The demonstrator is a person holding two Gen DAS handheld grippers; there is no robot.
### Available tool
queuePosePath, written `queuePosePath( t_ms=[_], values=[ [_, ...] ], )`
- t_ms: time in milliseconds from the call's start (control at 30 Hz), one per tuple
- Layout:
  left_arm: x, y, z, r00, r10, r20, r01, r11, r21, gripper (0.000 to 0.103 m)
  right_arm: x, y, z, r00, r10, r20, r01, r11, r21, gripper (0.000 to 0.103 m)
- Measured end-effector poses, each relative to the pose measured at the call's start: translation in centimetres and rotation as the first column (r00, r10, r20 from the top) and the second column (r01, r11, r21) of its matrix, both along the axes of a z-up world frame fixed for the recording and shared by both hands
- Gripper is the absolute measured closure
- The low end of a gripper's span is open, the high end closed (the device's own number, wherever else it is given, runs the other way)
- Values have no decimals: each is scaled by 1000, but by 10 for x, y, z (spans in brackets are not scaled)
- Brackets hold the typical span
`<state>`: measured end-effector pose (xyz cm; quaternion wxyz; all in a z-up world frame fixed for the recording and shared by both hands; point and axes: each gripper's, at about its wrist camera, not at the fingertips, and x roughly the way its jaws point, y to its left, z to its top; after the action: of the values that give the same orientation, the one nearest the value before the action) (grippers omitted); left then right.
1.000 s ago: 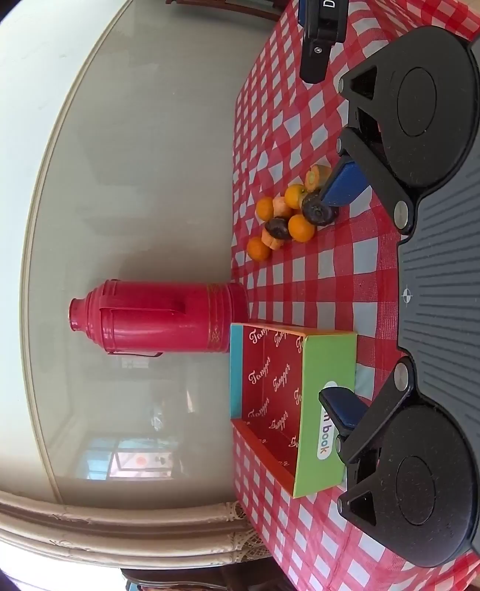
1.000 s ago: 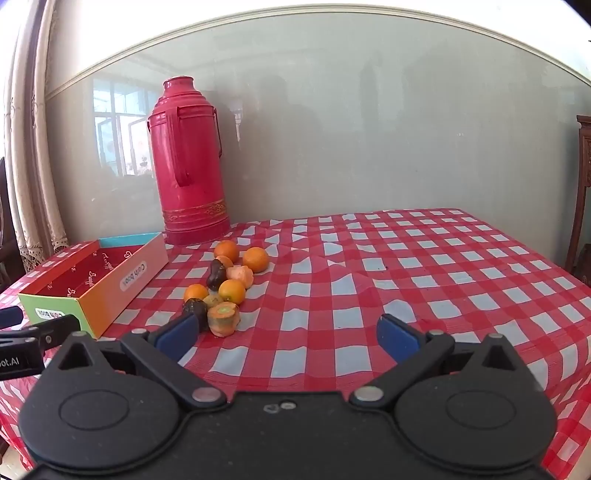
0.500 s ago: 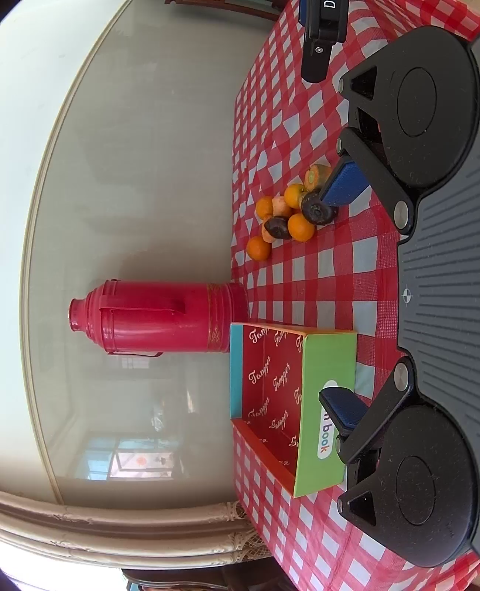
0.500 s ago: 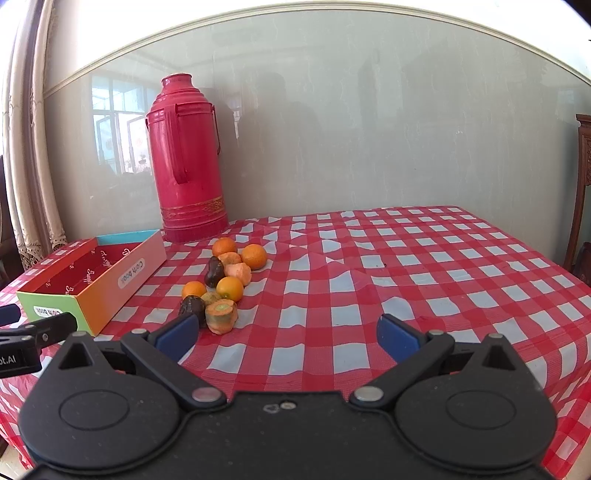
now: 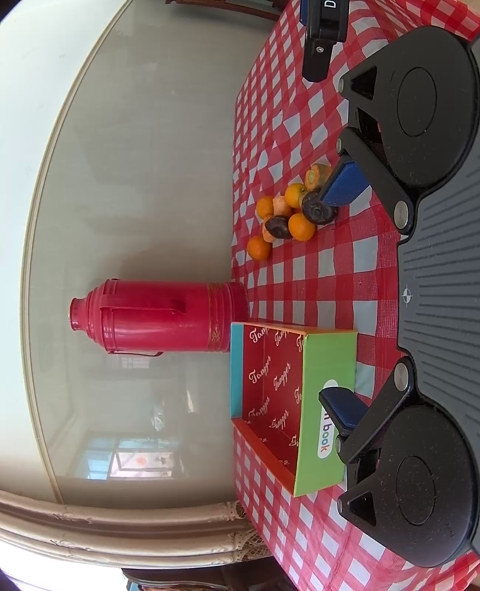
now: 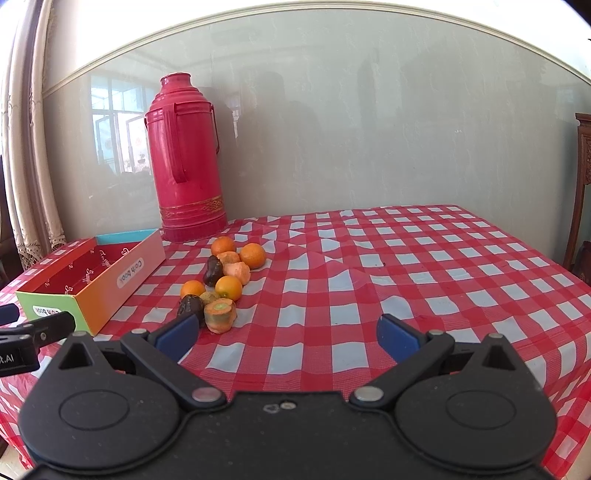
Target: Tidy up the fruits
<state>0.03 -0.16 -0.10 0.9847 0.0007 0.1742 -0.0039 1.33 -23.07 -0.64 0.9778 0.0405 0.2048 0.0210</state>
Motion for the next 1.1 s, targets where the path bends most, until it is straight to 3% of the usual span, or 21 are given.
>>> queuePosePath(
  t_ms=[1100],
  values=[
    [1, -1, 0, 1000, -1, -6, 1, 1000, 4, 0, 1, -1, -1, 1000, -3, -8, 3, 1000, 4, 6]
  ],
)
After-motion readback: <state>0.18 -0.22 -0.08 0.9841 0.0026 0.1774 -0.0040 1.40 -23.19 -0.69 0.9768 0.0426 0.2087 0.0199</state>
